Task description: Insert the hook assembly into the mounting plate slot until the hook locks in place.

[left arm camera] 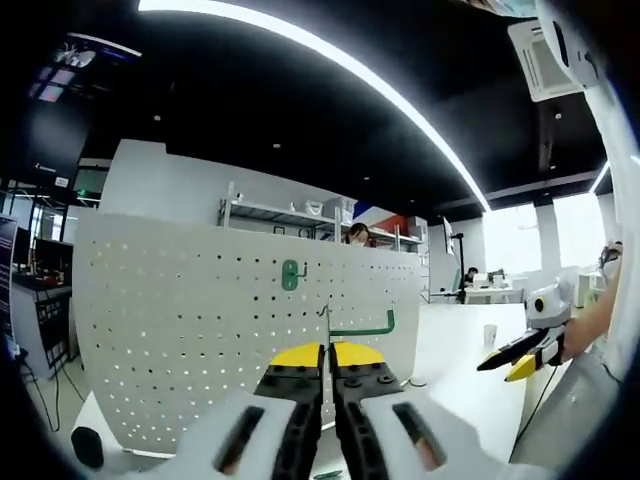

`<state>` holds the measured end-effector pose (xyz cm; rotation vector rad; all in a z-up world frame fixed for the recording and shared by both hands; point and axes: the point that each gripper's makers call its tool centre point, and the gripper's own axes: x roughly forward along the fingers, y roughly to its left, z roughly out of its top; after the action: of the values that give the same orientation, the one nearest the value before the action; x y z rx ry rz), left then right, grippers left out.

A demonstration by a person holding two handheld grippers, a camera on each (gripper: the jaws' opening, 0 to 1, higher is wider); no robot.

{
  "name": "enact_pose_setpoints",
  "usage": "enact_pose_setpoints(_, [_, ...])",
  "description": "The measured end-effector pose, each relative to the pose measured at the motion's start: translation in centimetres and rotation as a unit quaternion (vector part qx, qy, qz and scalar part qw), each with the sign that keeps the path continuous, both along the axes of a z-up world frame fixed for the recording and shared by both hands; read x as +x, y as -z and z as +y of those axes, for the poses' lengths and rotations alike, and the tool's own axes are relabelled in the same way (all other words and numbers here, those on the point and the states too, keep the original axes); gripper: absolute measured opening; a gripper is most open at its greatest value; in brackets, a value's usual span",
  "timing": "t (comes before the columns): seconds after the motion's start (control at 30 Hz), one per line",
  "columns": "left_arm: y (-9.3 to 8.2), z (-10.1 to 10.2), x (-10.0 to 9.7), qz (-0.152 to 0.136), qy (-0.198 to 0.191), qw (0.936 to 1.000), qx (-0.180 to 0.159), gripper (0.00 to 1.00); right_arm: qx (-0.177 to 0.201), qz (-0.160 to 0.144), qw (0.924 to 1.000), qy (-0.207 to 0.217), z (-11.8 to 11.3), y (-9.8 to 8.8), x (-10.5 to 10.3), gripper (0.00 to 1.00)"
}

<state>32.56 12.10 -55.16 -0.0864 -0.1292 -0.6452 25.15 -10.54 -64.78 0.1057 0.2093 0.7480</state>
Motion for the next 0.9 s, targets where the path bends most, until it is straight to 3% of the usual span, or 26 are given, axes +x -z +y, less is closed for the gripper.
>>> enact_pose_setpoints(0.1, [0.3,-0.1,-0.1,0.002,0.002,1.0000,-0.001,0.01,0.037,-0.048,0.9981,-0.004,0.1,-2.7,-0.2,0.47])
enact_pose_setpoints(0.2, [0.4,-0.2,-0.1,0.005,0.003,1.0000,-0.002,0.02,0.064,-0.061,0.9960,-0.006,0.2,-3.9,-0.5,0.47])
enact_pose_setpoints(0.43, [0.9,-0.5,-0.4,0.012,0.007,0.9999,0.002,0.02,0.051,-0.062,0.9967,-0.013,0.7,-3.8,-0.5,0.48])
enact_pose_setpoints(0.9, [1.3,-0.9,-0.5,0.019,0.004,0.9998,0.010,0.02,0.060,-0.064,0.9958,-0.023,2.4,-4.8,0.5,0.46])
